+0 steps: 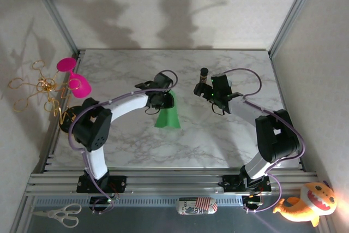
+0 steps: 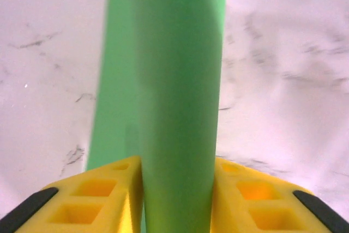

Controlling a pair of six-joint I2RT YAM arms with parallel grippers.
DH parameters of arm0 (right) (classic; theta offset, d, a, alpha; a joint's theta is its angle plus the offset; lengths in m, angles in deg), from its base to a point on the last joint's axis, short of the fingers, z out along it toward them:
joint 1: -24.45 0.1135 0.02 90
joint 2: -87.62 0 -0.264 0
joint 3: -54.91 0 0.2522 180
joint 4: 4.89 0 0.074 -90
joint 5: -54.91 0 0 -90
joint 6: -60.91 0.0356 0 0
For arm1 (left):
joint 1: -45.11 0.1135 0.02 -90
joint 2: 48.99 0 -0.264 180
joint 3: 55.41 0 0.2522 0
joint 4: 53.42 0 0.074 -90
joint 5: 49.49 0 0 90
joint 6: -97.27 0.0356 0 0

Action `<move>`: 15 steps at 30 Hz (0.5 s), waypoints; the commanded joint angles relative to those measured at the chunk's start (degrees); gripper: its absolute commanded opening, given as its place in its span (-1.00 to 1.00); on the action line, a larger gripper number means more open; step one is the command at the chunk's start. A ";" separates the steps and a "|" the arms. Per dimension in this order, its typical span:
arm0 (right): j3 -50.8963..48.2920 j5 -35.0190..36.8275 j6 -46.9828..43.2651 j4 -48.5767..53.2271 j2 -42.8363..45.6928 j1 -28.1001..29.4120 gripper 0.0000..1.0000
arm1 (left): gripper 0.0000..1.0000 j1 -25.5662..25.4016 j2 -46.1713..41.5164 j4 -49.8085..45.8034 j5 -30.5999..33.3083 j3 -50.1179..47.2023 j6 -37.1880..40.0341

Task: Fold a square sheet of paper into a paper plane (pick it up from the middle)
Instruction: First fold the square sheet of paper in half at the center of the table.

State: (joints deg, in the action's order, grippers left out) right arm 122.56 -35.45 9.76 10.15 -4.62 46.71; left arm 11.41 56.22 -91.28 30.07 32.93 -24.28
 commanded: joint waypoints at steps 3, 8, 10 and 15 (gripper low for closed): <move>-2.52 -7.20 1.41 -5.53 3.27 -2.18 0.95 | -0.38 2.52 -2.64 10.07 -16.13 -3.47 -2.61; -4.57 -16.79 -0.76 -10.00 3.36 -3.27 0.91 | -0.39 4.10 -1.63 20.03 -27.21 -6.33 -6.50; -5.16 -19.77 -1.09 -11.18 3.16 -3.27 0.85 | -0.40 4.74 -0.62 21.53 -27.88 -7.08 -6.67; -5.90 -25.65 -0.63 -13.01 1.62 -3.18 0.58 | -0.45 7.19 2.82 19.00 -25.48 -7.91 -3.57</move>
State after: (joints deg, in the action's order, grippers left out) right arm 117.60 -55.06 9.23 0.08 -2.18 43.56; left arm 16.90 56.94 -72.90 5.72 26.03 -28.91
